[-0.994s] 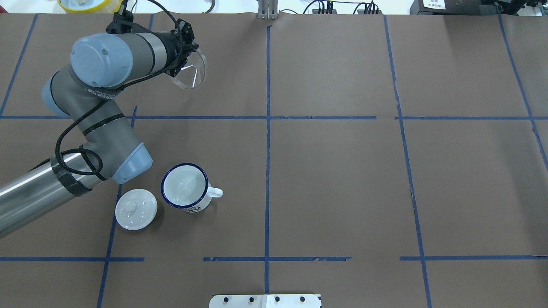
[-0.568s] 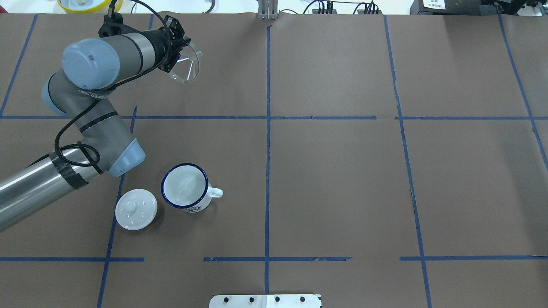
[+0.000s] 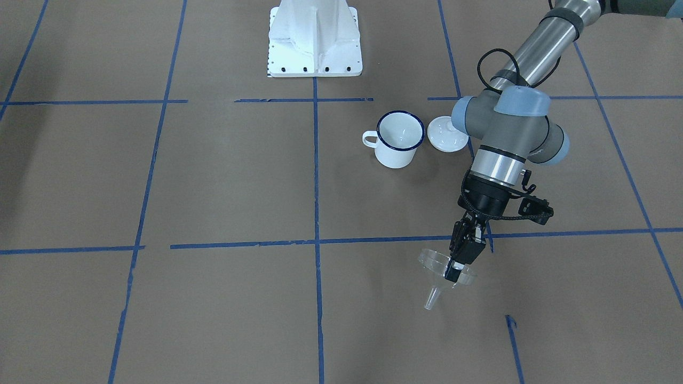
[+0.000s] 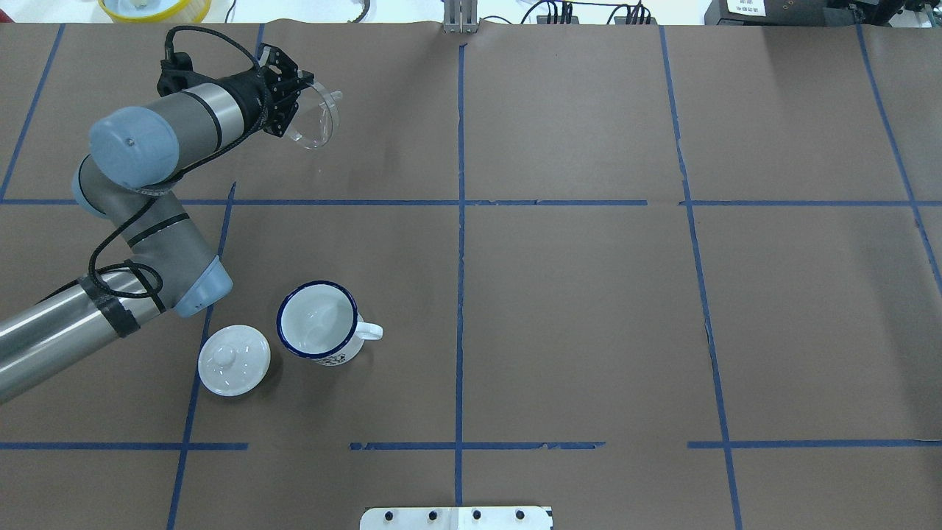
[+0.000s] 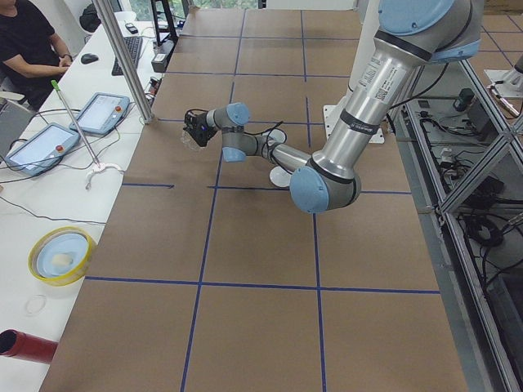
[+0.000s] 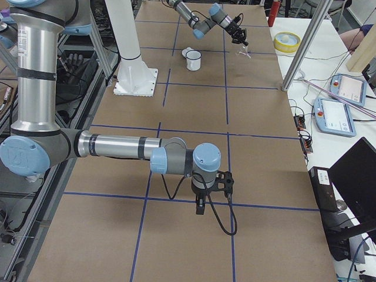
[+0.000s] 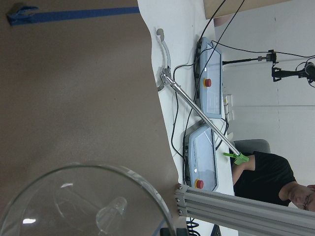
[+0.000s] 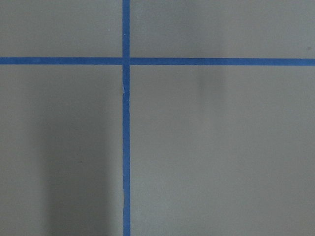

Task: Remove funnel from cup
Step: 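Carry the funnel farther from the robot and lower it onto the table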

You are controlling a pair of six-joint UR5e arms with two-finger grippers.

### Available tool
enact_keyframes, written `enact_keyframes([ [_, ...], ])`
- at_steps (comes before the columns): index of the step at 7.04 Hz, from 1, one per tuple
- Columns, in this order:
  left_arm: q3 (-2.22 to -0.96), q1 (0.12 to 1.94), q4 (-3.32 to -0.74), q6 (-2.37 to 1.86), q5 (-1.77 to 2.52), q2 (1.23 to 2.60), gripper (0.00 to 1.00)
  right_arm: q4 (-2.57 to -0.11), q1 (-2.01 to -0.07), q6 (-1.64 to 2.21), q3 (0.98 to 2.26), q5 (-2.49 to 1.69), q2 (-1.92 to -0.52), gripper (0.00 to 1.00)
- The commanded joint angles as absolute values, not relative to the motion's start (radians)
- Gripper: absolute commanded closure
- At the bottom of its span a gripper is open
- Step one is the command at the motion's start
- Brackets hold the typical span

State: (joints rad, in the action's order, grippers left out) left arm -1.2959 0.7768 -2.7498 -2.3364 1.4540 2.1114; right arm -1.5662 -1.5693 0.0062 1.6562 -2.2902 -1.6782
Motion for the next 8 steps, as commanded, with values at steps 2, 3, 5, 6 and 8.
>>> enact_keyframes([
  [2,-1.232,0.741,-2.833,-2.365,1.439,2.108,1.0,-1.566,-1.569,0.006,1.657,-2.29,-1.678,0.0],
  [3,-1.227,0.735,-2.833,-2.365,1.437,2.106,1.0,-1.566,-1.569,0.006,1.657,-2.29,-1.678,0.0],
  [5,-1.192,0.733,-2.865,-2.365,1.433,2.108,1.0,-1.566,-1.569,0.006,1.657,-2.29,-1.678,0.0],
  [6,-1.181,0.733,-2.873,-2.365,1.433,2.108,1.0,-1.566,-1.569,0.006,1.657,-2.29,-1.678,0.0],
  [8,-1.18,0.733,-2.873,-2.365,1.433,2.108,1.0,-1.566,-1.569,0.006,1.657,-2.29,-1.678,0.0],
])
